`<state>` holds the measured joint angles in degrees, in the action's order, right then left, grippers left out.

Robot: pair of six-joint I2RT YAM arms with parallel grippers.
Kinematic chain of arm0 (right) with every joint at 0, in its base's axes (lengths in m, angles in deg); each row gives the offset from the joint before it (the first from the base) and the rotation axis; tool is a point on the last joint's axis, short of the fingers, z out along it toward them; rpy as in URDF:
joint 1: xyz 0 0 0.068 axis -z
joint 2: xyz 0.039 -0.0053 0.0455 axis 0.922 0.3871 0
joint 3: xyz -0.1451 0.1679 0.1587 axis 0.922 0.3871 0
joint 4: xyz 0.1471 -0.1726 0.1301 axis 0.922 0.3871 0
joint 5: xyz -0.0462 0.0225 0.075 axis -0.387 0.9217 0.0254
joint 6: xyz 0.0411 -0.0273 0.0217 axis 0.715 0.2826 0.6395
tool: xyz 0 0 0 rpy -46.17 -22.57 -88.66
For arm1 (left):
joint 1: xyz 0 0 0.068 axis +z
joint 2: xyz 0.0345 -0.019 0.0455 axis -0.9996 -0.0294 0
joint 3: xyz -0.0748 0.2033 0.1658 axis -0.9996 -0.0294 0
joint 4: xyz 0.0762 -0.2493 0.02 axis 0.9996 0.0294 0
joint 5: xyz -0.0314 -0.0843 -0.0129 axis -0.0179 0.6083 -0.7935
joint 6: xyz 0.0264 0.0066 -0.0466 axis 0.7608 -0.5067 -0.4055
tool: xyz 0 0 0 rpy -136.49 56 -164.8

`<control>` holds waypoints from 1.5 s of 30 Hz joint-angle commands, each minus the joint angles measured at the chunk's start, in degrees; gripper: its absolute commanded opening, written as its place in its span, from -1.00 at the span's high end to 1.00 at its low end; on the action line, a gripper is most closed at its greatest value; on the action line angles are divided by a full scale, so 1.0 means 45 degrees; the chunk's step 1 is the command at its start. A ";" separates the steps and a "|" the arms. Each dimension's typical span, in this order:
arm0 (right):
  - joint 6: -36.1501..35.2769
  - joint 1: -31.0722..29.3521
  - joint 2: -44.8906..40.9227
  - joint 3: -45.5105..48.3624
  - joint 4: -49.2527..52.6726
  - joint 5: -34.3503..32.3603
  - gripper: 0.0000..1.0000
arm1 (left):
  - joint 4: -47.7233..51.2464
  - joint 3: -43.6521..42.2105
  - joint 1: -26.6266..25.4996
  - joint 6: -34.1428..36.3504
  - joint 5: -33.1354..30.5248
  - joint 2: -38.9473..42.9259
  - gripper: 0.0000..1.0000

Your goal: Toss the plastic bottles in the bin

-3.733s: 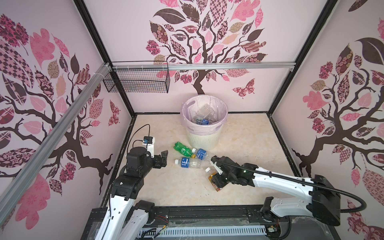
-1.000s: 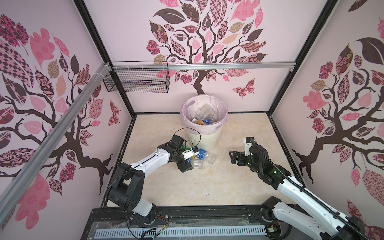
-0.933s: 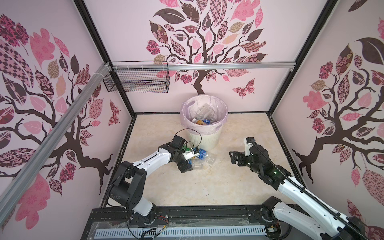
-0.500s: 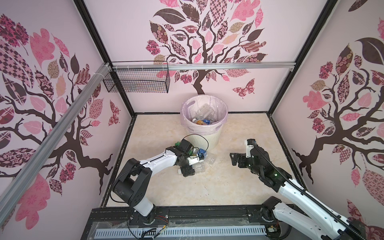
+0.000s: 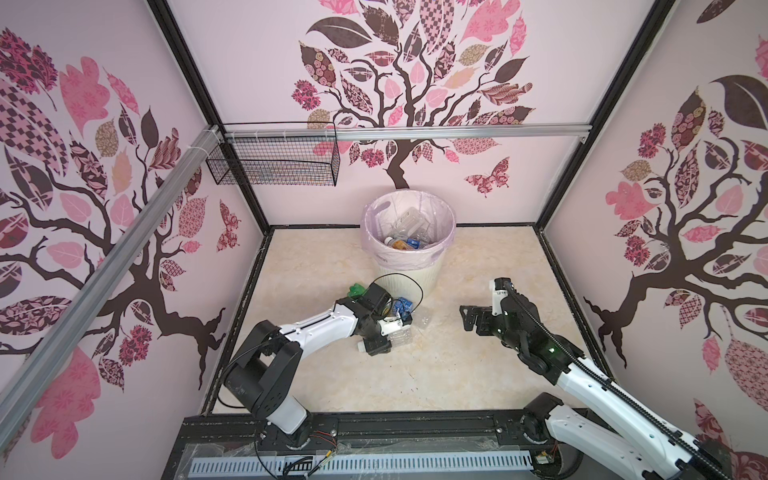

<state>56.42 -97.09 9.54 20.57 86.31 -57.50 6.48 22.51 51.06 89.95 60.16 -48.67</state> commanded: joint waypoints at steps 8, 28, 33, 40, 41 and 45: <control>0.0239 0.0057 -0.0217 0.0044 0.0001 -0.0138 -0.99 | -0.0926 -0.1170 -0.0045 -0.2936 -0.0313 0.5264 -0.05; 0.0031 0.0062 -0.0210 -0.0270 0.0716 0.0368 -0.99 | -0.2520 -0.1231 0.1561 -0.8265 -0.2269 1.2351 -0.04; -0.0081 0.0063 -0.0292 -0.0371 0.0935 0.0448 -0.99 | -0.3264 0.2382 0.1581 -0.7531 -0.1231 0.8109 -0.05; -0.0033 0.0055 -0.0197 -0.0423 0.1245 0.1040 -0.99 | -0.1351 1.1436 0.1904 -0.7248 -0.0216 -0.0173 -0.50; -0.0032 0.0050 -0.0197 -0.0429 0.1250 0.1209 -0.99 | -0.0373 1.2861 0.1946 -0.7369 -0.0585 -0.1226 -0.55; -0.0242 0.0053 -0.0059 -0.0602 0.1269 0.1821 -0.99 | 0.0326 1.3857 0.2216 -0.7788 -0.1062 -0.2019 -0.62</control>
<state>56.14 -97.09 9.02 20.85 90.49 -52.19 1.06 83.71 60.05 56.01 56.02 -59.10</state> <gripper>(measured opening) 0.995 0.800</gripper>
